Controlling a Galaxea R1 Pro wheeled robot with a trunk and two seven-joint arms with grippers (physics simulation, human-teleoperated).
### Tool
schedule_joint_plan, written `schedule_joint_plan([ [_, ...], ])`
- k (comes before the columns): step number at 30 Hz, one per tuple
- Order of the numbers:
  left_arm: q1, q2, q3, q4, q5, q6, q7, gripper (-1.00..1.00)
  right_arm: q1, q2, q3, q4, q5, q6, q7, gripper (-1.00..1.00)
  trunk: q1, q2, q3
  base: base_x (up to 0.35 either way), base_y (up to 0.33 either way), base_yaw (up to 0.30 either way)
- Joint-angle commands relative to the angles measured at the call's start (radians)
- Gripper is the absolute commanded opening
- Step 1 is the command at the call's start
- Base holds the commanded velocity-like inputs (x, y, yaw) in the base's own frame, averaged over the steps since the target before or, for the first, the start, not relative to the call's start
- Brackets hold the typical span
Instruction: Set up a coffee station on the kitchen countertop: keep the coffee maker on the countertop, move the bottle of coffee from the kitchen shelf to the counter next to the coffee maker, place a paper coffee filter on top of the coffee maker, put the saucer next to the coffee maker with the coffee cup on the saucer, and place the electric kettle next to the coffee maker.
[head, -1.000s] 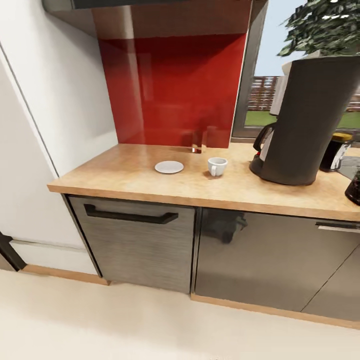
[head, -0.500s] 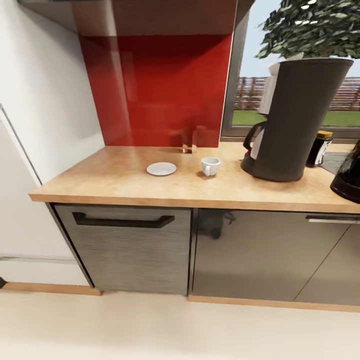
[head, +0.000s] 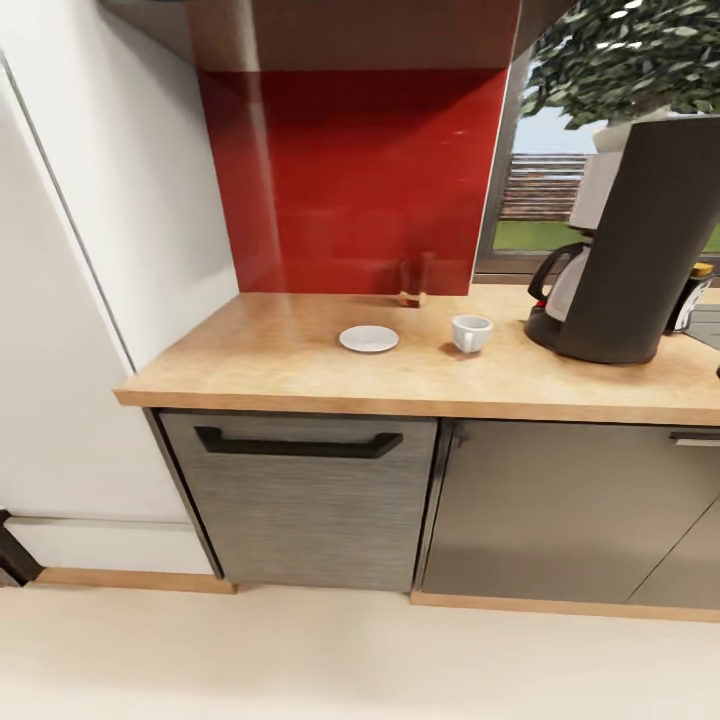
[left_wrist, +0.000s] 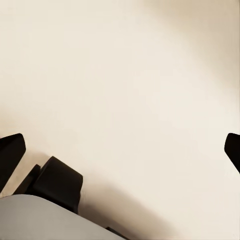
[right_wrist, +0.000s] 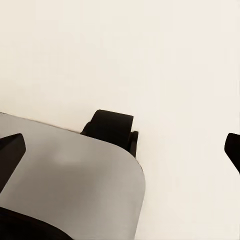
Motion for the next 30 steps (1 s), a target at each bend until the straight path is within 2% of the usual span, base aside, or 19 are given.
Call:
schedule_joint_plan([
  [1,0.0,0.0,-0.007,0.0,0.011,-0.002,-0.004,1.0,-0.002,-0.001,-0.008,0.004,0.008,-0.007,0.001,1.0,0.0,0.0,-0.001,0.0,0.318,0.0],
  [13,0.0,0.0,-0.007,0.002,0.011,-0.002,-0.004,1.0,-0.002,-0.001,-0.008,0.004,0.008,-0.007,0.002,1.0,0.0,0.0,-0.001,0.0,0.285,-0.036],
  [30,0.0,0.0,-0.007,0.002,0.011,-0.002,-0.004,1.0,-0.002,-0.001,-0.008,0.004,0.008,-0.007,0.002,1.0,0.0,0.0,-0.001,0.0,0.025,-0.229],
])
